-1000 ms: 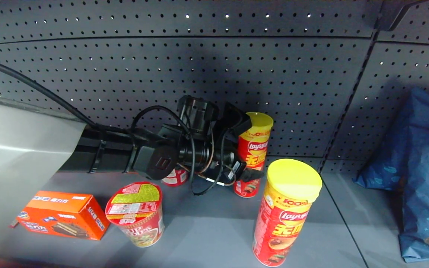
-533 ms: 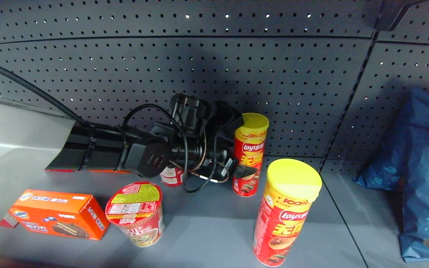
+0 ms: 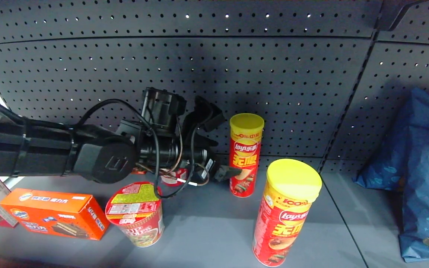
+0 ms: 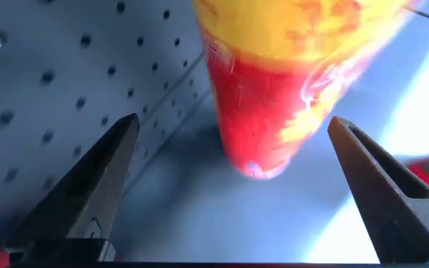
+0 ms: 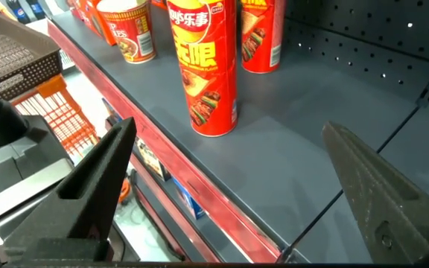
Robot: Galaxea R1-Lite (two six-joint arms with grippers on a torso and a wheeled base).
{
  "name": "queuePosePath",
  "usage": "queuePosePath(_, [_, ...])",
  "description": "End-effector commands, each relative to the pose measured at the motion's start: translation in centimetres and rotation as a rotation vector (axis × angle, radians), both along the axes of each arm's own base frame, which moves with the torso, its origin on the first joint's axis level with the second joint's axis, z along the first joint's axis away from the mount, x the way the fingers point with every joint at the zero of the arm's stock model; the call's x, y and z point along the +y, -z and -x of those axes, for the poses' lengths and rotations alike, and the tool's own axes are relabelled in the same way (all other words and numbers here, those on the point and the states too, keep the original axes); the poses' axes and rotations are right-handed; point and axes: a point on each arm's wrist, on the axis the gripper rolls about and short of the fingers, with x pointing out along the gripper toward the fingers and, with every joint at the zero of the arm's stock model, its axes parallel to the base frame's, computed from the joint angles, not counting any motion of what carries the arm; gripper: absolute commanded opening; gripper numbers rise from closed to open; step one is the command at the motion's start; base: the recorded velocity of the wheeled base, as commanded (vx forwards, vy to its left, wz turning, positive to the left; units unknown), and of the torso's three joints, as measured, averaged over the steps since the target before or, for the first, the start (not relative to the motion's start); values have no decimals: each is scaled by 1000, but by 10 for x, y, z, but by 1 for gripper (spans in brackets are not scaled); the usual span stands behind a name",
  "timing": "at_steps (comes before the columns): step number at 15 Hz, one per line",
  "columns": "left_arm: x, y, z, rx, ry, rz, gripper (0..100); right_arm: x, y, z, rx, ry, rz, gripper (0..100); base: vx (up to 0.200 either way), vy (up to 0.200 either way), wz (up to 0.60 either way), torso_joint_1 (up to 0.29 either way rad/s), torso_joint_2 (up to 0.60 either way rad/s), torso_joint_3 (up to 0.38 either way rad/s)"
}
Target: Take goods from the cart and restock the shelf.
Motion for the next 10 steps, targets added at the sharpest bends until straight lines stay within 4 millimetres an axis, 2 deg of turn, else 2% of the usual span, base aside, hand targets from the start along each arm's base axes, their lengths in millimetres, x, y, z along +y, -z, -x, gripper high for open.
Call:
queuePosePath(1, [16, -17, 29, -23, 3, 13, 100, 2, 0, -3, 16, -1, 8, 100, 0, 0, 0, 0, 0, 0])
queuePosePath(3, [26, -25, 44, -35, 1, 21, 100, 5, -6, -11, 34, -1, 17, 100, 0, 0, 0, 0, 0, 0])
queuePosePath(4, [26, -26, 44, -37, 1, 22, 100, 6, -6, -11, 35, 1, 18, 100, 0, 0, 0, 0, 0, 0])
queuePosePath(6, [35, -39, 57, -69, -5, 42, 100, 15, -21, -30, 61, 13, 34, 100, 0, 0, 0, 0, 0, 0])
queuePosePath(10, [39, -35, 61, -67, -65, 15, 100, 27, -35, -61, 103, 144, 71, 100, 0, 0, 0, 0, 0, 0])
